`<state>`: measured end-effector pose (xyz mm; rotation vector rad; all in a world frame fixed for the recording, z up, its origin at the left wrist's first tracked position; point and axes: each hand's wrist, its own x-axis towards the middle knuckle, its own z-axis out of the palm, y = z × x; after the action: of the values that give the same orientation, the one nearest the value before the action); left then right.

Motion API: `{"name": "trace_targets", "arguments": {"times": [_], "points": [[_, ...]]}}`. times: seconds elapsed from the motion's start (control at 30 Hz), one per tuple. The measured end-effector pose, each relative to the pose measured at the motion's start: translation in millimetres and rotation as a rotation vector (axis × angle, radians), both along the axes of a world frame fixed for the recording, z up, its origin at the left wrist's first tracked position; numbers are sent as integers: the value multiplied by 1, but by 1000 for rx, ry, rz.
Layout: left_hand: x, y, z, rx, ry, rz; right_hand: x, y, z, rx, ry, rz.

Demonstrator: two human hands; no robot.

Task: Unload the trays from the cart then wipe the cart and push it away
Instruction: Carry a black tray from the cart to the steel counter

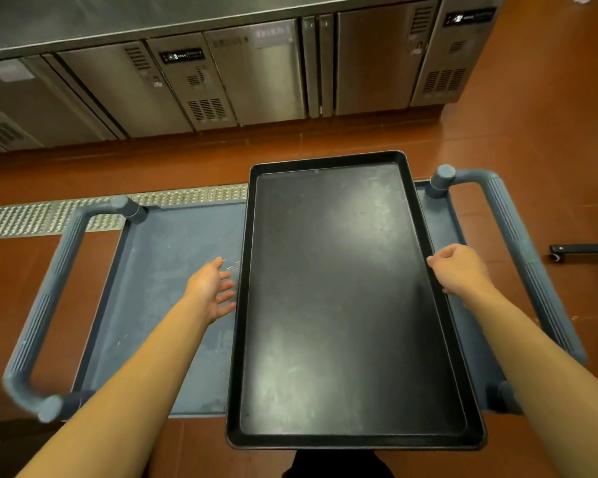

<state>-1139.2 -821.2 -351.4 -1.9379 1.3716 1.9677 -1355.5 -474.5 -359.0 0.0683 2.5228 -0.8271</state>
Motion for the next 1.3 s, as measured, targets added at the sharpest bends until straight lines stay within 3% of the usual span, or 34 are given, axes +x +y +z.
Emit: {"name": "trace_targets", "arguments": {"times": [0.17,0.37,0.47,0.67,0.9,1.3], "points": [[-1,-2,-5,-29,-30,-90,-1,-3,-2,130,63,77],[-5,-6,-25,-387,-142,-415,-3,-6,-1,182,51,75],[-9,-11,-29,-462,-188,-492,-3,-9,1,206,57,73],[-15,-21,-31,-317,-150,-462,-13,0,-5,193,-9,55],[-23,-19,-30,-280,-179,-470,-20,3,-16,90,-100,-115],[-22,-23,-42,-299,-165,-595,-21,1,-22,145,-87,-124]]}}
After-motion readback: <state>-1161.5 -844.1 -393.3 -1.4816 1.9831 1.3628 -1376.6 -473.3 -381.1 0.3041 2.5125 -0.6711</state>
